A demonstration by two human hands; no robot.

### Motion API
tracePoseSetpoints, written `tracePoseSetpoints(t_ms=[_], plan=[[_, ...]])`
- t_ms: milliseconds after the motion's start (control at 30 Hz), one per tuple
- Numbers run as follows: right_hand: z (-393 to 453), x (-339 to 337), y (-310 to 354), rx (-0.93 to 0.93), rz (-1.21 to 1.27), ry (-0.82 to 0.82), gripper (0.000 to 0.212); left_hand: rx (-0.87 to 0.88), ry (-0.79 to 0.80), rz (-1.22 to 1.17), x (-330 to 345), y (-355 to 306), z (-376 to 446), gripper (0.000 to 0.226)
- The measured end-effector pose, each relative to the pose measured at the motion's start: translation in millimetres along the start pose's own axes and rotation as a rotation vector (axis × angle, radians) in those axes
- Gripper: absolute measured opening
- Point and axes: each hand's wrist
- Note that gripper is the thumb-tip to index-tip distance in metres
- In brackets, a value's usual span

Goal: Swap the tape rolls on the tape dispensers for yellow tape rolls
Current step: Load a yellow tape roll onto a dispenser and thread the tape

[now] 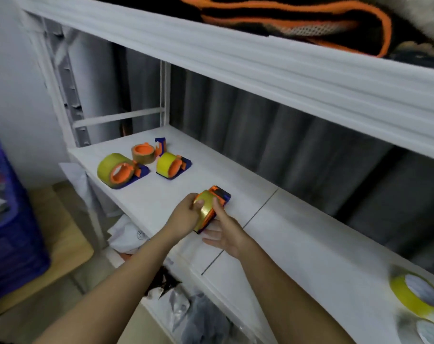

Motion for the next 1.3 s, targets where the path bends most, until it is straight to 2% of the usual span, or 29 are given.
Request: tracePoseSetpoints(t_ms=[167, 233, 367, 500, 633, 667, 767, 833, 933, 1100, 1300], plan=[[48.2, 33.8, 14.5, 0.067, -0.186, -0.011, 0.086, -0.129, -0.143, -0.023, -50.7, 9.6, 52.3, 0.037], [64.6, 39.7, 18.1, 0.064, -0.29, -0.032, 0.077, -0.196, -0.171, -0.039, -70.2, 12.7, 72.8, 0.038], [85.6, 48.4, 18.5, 0.094, -0.345, -0.014, 0.06, -0.269, -0.193, -0.057, -102.3, 25.8, 104.3, 0.039], [101.0, 52.1, 20.9, 0.119, -0.407, 0.001, 0.05, -0.274, -0.201, 0.048, -118.0, 31.7, 119.9, 0.035], [117.9, 52.2, 25.9, 0.12, -0.445, 0.032, 0.043, -0.33, -0.122, 0.102, -123.5, 39.3, 128.6, 0.03], [121.8, 52.4, 27.6, 0.115, -0.46, 0.037, 0.041, -0.361, -0.108, 0.18, -124.9, 42.0, 130.8, 0.033], [132.1, 53.4, 31.1, 0.084, -0.501, 0.03, 0.036, -0.298, -0.186, 0.433, -132.8, 42.3, 126.2, 0.046], [139.2, 56.1, 33.1, 0.029, -0.515, 0.005, 0.028, -0.254, -0.202, 0.545, -135.3, 41.3, 128.1, 0.057], [154.8, 61.8, 37.4, -0.161, -0.617, -0.036, 0.019, -0.173, -0.284, 0.525, -139.9, 38.2, 136.3, 0.038], [189.2, 96.9, 54.6, -0.486, -0.873, 0.011, 0.015, 0.016, -0.408, 0.613, -164.5, 20.5, 151.1, 0.031], [246.5, 143.4, 71.9, -0.647, -1.21, 0.09, 0.027, -0.023, -0.503, 0.833, -200.1, 17.0, 175.6, 0.036]])
Point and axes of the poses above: each hand's wrist, its own z-axis towards the middle knuckle, its own x-axis out of the palm, y = z × x, and after that the axes turned 13 degrees about -x, right-handed
